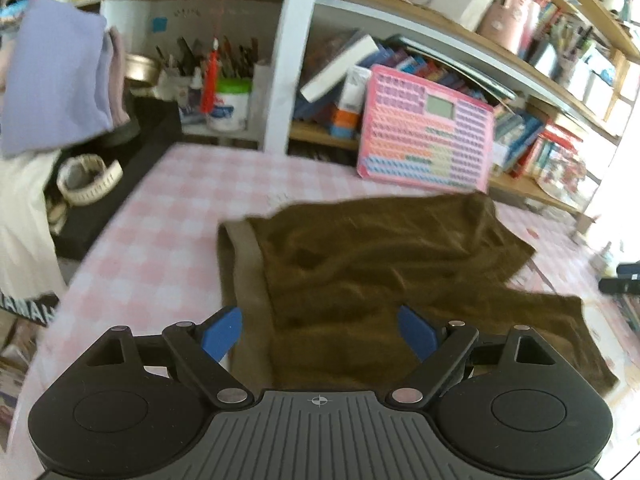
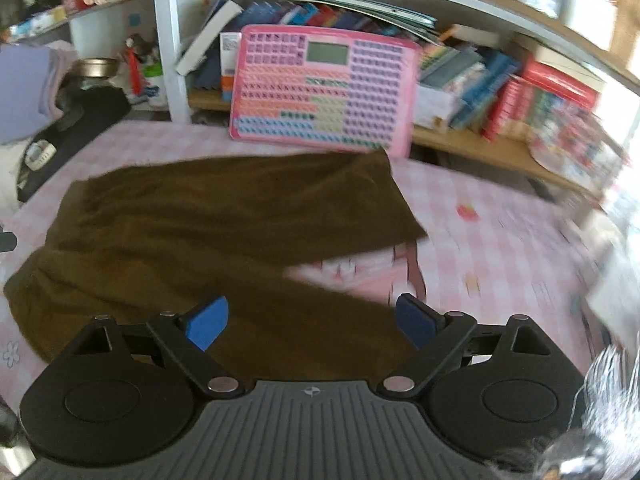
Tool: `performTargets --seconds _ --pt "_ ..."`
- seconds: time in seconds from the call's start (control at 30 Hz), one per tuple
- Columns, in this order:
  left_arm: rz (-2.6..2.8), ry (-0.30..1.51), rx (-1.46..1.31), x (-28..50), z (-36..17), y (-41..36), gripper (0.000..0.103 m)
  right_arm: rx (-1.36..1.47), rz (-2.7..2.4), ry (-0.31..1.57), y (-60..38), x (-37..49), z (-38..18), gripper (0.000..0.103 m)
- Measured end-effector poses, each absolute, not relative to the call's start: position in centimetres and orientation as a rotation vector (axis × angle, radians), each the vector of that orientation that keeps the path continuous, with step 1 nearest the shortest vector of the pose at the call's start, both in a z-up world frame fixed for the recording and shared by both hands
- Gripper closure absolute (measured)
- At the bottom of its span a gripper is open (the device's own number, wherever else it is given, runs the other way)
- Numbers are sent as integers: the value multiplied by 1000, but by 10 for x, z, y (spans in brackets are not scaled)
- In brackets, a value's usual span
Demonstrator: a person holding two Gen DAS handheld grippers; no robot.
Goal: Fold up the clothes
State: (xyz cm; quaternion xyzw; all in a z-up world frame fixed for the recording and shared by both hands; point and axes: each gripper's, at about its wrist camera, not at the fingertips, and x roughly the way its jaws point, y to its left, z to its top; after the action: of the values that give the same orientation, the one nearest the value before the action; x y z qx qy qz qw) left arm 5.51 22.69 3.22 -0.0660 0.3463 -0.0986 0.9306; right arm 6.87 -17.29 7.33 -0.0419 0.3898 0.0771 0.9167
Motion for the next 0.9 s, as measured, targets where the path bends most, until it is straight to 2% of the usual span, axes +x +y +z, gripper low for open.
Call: performTargets --seconds 0.23,0.3,0.4,0.57,0.67,0.8,0.9 --pt "-124 737 -69 118 35 213 19 -149 279 818 -228 198 60 15" --pt "-114 762 -36 140 30 206 32 -135 282 833 -244 235 50 16" --pt "-106 797 12 173 21 198 40 -101 272 852 -261 278 36 21" --pt "-87 833 91 213 2 193 41 -110 270 879 -275 329 8 34" --pt "-79 861 122 232 -10 194 41 -115 280 884 -276 342 -4 39" --pt "-95 916 155 252 -25 192 48 -96 274 864 -279 352 -14 41" --pt "-111 946 167 262 -33 189 48 -53 268 849 -284 360 -20 48"
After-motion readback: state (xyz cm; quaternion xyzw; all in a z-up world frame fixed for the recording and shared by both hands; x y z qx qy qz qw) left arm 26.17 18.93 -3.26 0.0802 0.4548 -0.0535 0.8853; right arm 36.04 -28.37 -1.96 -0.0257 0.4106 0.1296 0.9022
